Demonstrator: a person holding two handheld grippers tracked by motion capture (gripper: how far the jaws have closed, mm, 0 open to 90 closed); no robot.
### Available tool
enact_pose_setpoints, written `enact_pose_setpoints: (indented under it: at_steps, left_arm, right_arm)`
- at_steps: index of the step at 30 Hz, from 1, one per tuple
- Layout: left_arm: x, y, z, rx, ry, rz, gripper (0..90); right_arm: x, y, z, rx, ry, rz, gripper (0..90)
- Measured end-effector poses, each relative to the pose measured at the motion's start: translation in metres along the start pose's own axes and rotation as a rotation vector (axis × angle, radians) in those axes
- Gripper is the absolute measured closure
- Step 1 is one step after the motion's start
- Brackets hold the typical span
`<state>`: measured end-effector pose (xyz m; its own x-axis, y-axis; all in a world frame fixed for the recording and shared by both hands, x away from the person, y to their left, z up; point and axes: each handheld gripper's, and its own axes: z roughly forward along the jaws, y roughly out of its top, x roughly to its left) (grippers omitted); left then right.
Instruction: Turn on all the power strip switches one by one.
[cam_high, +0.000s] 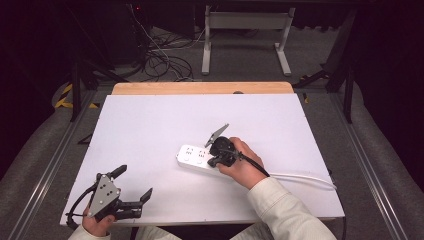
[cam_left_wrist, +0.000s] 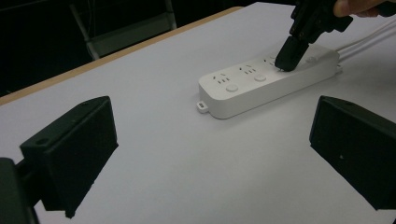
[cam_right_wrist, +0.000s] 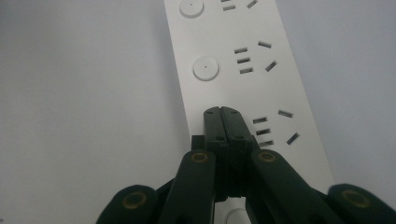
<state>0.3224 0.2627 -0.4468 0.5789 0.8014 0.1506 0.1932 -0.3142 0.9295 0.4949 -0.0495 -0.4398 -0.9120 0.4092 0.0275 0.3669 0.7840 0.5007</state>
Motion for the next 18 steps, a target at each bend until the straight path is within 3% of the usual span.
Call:
enact_pose_setpoints:
  at_steps: [11, 13, 15, 18]
  left_arm:
    - [-0.001, 0.0, 0.0, -0.004, -0.002, -0.001, 1.3]
    - [0.0, 0.001, -0.001, -0.005, 0.0, 0.006, 1.3]
    - [0.0, 0.0, -0.001, -0.006, 0.0, 0.005, 1.3]
    - [0.001, 0.0, 0.0, -0.006, 0.0, -0.003, 1.3]
  right_arm:
    - [0.004, 0.004, -0.001, 0.028, -0.027, -0.034, 90.0]
    - [0.005, 0.006, -0.005, 0.007, -0.054, -0.055, 90.0]
    - [0.007, 0.007, -0.01, -0.046, -0.045, -0.058, 90.0]
    - [0.01, 0.009, -0.014, -0.066, -0.046, -0.067, 90.0]
